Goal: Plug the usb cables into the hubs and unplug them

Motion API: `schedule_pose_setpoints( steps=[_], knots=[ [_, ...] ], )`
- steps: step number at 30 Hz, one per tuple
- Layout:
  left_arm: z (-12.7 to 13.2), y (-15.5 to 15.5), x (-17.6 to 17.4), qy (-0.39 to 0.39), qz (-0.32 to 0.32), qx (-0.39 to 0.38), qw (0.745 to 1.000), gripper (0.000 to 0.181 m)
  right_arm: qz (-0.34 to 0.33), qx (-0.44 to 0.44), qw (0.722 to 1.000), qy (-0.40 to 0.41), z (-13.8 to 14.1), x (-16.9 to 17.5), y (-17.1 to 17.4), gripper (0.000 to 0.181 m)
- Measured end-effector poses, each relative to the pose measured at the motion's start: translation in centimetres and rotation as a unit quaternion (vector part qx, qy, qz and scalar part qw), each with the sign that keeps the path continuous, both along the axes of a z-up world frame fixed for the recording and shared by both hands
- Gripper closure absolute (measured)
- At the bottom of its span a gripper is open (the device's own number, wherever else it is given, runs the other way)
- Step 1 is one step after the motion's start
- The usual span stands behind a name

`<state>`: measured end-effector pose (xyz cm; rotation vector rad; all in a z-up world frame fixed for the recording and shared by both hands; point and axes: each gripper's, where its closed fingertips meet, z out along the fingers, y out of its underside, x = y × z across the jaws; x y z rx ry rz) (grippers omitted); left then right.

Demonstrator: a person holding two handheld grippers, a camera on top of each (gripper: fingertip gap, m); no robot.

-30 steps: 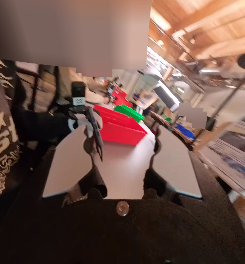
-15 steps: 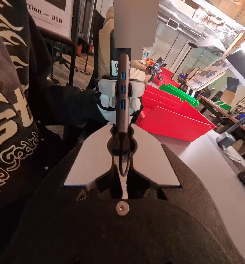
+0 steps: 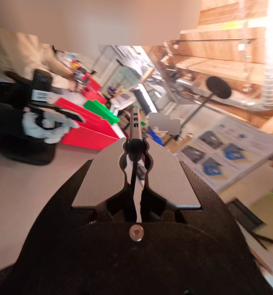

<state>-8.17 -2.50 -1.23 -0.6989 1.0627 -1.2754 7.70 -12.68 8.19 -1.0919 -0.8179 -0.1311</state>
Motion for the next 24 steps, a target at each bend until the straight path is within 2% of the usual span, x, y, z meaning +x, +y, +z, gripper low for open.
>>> schedule_pose_setpoints(
  steps=[6,8,11,15,19,22,24],
  knots=[
    [-0.8,-0.3,0.7,0.027,0.011,0.024,0.999,0.141,-0.21,0.018,0.977,-0.037,5.7,12.1,-3.5,0.165],
    [-1.0,-0.4,0.9,0.032,0.012,0.029,0.999,0.141,-0.244,0.013,0.968,-0.048,6.5,15.8,-3.4,0.164],
    [-1.3,-0.4,1.1,0.042,0.018,0.039,0.998,0.141,-0.242,0.01,0.968,-0.061,6.2,20.4,-2.1,0.164],
    [-1.9,-0.5,1.6,0.059,0.021,0.052,0.997,0.142,-0.25,-0.014,0.968,-0.029,3.4,27.3,-0.2,0.165],
    [-2.3,-0.7,1.9,0.072,0.021,0.061,0.995,0.142,-0.292,-0.054,0.955,0.021,-1.2,33.9,0.9,0.164],
    [-2.5,-0.8,2.0,0.078,0.019,0.065,0.995,0.142,-0.336,-0.138,0.931,0.031,-6.6,37.7,1.3,0.164],
    [-2.7,-0.8,2.1,0.082,0.018,0.066,0.994,0.142,-0.371,-0.242,0.897,0.008,-11.4,39.7,1.2,0.164]
  ],
)
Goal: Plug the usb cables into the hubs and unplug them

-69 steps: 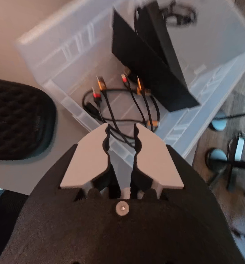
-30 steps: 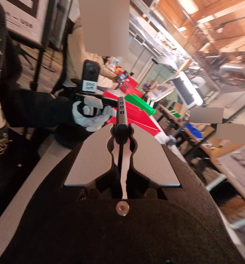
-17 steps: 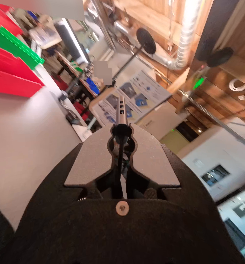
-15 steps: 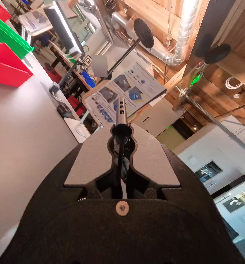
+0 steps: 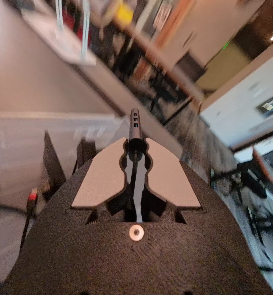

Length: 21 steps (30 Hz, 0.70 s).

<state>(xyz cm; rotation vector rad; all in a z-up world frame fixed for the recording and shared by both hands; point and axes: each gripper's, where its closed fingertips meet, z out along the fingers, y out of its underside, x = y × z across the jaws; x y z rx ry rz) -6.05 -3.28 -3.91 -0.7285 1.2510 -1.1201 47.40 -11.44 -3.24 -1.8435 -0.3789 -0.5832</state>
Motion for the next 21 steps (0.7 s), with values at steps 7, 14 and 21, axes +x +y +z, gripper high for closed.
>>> schedule_pose_setpoints(
  steps=[7,14,21],
  knots=[
    [-0.4,-0.3,0.2,0.011,0.0,0.012,1.0,0.142,-0.082,-0.205,0.975,0.042,-5.6,2.3,-1.2,0.164],
    [-0.5,-0.4,0.3,0.012,0.002,0.019,1.0,0.142,-0.149,-0.339,0.929,0.019,-8.7,3.6,-4.0,0.142],
    [-0.4,-0.4,0.2,0.009,0.004,0.021,1.0,0.142,-0.199,-0.095,0.974,0.044,0.5,1.5,-5.2,0.07]
  ],
)
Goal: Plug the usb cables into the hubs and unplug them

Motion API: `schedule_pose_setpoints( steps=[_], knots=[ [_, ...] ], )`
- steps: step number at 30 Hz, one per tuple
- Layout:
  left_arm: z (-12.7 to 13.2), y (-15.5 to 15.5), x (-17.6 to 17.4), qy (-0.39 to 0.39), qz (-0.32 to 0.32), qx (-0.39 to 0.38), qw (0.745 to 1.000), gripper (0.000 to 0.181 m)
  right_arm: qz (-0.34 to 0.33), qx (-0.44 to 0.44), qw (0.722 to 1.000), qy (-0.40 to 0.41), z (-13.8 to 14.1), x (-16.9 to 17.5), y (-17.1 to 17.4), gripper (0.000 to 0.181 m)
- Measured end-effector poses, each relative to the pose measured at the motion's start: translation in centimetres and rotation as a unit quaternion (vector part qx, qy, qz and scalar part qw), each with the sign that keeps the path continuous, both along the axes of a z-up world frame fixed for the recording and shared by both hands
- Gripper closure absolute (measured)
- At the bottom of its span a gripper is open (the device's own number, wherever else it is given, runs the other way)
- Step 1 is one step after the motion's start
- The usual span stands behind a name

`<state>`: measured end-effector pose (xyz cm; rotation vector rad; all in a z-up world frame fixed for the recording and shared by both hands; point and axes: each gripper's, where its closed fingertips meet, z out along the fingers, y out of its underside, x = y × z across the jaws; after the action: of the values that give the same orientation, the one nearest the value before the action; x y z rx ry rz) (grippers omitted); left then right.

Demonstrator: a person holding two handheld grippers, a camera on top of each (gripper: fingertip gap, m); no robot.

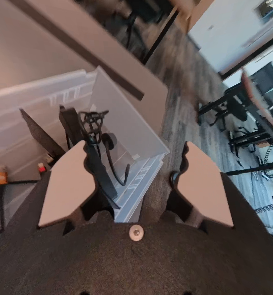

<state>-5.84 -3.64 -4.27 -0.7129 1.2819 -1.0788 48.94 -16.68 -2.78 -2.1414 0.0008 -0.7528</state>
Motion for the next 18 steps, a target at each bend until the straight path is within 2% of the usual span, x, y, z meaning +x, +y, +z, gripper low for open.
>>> schedule_pose_setpoints(
  steps=[3,6,8,10,14,16,18],
  knots=[
    [0.0,0.0,0.0,-0.001,0.003,0.003,1.0,0.142,-0.019,0.111,0.994,0.01,2.9,-3.2,-2.9,0.06],
    [0.0,0.0,0.0,-0.002,0.004,0.005,1.0,0.141,-0.032,0.163,0.986,0.033,2.7,-6.9,-6.3,0.059],
    [-0.1,0.0,0.1,0.0,0.004,0.006,1.0,0.141,-0.052,0.172,0.983,0.05,1.1,-8.7,-8.4,0.067],
    [-0.2,-0.1,0.1,0.003,0.005,0.007,1.0,0.141,-0.08,0.163,0.98,0.082,-1.7,-9.7,-9.9,0.074],
    [-0.2,-0.1,0.2,0.003,0.005,0.009,1.0,0.141,-0.129,0.103,0.978,0.13,-7.9,-9.3,-11.1,0.086],
    [-0.2,-0.1,0.1,0.002,0.006,0.009,1.0,0.141,-0.147,0.103,0.976,0.127,-8.9,-8.2,-10.7,0.103],
    [-0.1,0.0,0.1,0.002,0.008,0.008,1.0,0.141,-0.183,0.099,0.976,0.07,-8.4,-6.3,-11.3,0.148]
  ],
)
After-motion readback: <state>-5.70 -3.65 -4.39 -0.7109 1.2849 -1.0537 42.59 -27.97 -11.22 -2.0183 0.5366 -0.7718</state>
